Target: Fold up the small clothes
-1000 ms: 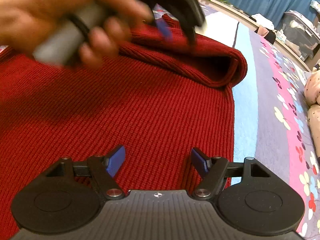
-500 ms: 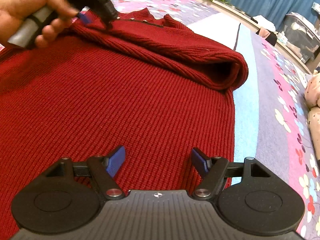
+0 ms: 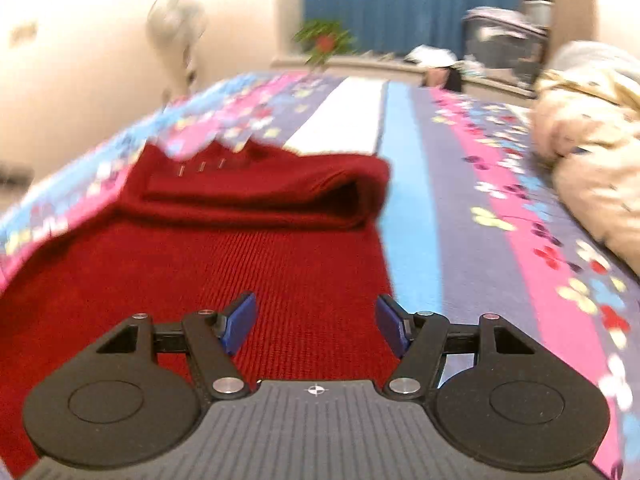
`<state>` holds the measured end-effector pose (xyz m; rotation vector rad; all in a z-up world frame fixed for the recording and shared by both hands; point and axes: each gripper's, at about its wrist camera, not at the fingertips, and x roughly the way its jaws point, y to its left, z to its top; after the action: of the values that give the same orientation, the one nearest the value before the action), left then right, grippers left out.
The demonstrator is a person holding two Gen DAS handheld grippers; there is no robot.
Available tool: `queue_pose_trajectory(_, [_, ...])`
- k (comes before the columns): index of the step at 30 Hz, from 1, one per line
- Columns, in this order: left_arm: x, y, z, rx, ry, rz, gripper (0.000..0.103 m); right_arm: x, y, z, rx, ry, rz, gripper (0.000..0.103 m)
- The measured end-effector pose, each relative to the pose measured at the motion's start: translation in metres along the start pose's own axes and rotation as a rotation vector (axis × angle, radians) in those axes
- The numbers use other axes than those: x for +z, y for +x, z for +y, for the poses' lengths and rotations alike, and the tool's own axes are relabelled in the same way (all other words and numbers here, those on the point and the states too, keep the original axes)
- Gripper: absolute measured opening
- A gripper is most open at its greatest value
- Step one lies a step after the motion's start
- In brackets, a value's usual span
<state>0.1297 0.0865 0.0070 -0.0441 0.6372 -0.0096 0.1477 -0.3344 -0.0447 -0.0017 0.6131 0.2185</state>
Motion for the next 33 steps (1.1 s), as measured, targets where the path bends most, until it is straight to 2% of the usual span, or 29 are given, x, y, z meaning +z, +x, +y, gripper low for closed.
queue_pose_trajectory(3, [-0.043, -0.028, 0.015, -0.013, 0.009, 0.016, 0.062, -0.012, -0.030, -0.018, -0.011, 0.086, -0.017, 0.067])
queue_pose_trajectory(4, [-0.054, -0.033, 0.024, -0.022, 0.002, 0.030, 0.059, -0.017, -0.037, -0.022, -0.024, 0.103, -0.014, 0.067])
queue_pose_trajectory(5, [-0.062, -0.036, 0.030, -0.033, -0.016, 0.045, 0.054, -0.023, -0.043, -0.027, -0.039, 0.116, -0.010, 0.067])
queue_pose_trajectory(8, [-0.087, -0.048, 0.053, -0.033, -0.093, 0.051, 0.052, -0.038, -0.057, -0.046, -0.083, 0.178, 0.014, 0.067])
queue_pose_trajectory(10, [-0.103, -0.050, 0.067, -0.013, -0.150, 0.088, 0.052, -0.050, -0.061, -0.056, -0.103, 0.215, 0.041, 0.067])
queue_pose_trajectory(12, [-0.114, -0.047, 0.078, -0.035, -0.203, 0.141, 0.052, -0.061, -0.061, -0.057, -0.115, 0.225, 0.074, 0.067])
queue_pose_trajectory(15, [-0.126, -0.045, 0.086, -0.033, -0.256, 0.167, 0.052, -0.076, -0.056, -0.057, -0.115, 0.228, 0.147, 0.067])
queue_pose_trajectory(19, [-0.139, -0.033, 0.083, -0.070, -0.315, 0.214, 0.054, -0.092, -0.040, -0.056, -0.154, 0.223, 0.240, 0.068])
queue_pose_trajectory(25, [-0.147, -0.020, 0.067, -0.037, -0.287, 0.251, 0.056, -0.109, -0.016, -0.061, -0.206, 0.209, 0.338, 0.068])
queue_pose_trajectory(28, [-0.148, -0.016, 0.060, -0.017, -0.250, 0.246, 0.057, -0.113, -0.013, -0.065, -0.199, 0.231, 0.345, 0.070])
queue_pose_trajectory(33, [-0.149, -0.016, 0.058, 0.004, -0.247, 0.234, 0.056, -0.114, -0.012, -0.066, -0.185, 0.225, 0.334, 0.069])
